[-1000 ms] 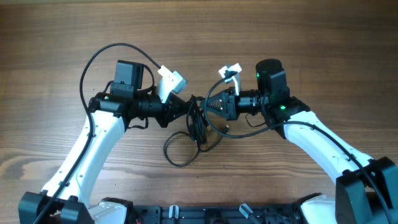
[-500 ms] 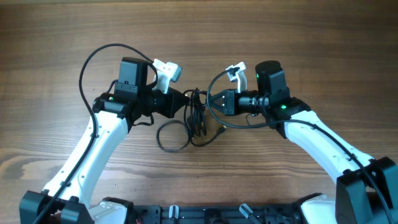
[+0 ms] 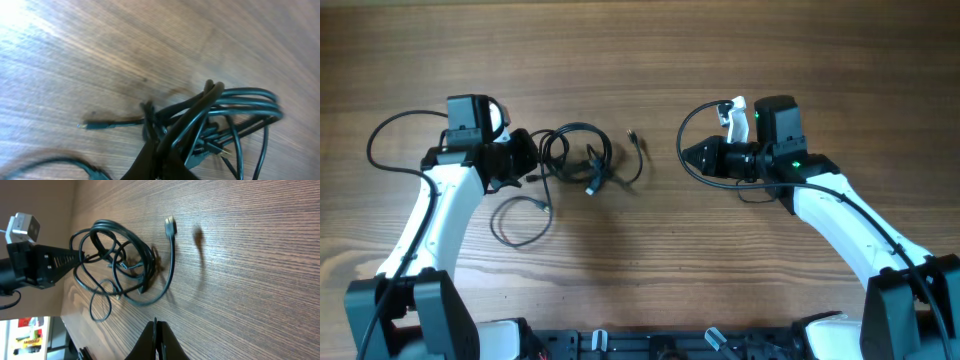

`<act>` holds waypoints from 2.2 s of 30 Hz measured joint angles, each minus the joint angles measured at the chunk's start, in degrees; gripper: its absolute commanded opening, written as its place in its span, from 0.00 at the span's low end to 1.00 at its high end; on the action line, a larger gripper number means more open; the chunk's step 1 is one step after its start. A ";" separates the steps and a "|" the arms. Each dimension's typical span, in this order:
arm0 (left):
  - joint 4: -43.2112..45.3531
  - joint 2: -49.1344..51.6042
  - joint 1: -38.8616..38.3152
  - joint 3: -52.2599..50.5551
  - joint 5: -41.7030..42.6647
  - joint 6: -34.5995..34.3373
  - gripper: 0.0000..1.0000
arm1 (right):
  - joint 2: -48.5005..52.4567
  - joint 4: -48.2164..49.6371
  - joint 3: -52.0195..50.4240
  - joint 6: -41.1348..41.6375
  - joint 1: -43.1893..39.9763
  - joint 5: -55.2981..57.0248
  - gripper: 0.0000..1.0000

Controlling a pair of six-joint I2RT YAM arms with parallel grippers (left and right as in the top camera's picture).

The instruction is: Untangle cables

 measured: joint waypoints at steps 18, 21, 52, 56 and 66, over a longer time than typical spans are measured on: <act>-1.86 0.00 -5.60 -0.04 42.53 38.51 0.04 | 0.00 5.27 -0.02 -10.08 0.00 -2.05 0.21; -4.96 0.00 -5.60 -0.09 47.58 43.95 0.04 | 0.00 5.31 -0.02 -10.56 0.04 -4.22 0.22; -5.22 0.00 -5.60 -0.09 53.92 48.59 0.07 | 0.02 13.62 -0.07 -5.53 11.87 -18.67 0.45; -5.22 0.00 -5.60 -0.09 53.94 48.59 0.07 | 0.02 14.58 -0.07 0.48 11.87 -18.93 0.52; -5.22 0.00 -5.60 -0.09 53.90 48.61 0.09 | 0.02 12.35 -0.07 5.90 11.87 -18.80 0.62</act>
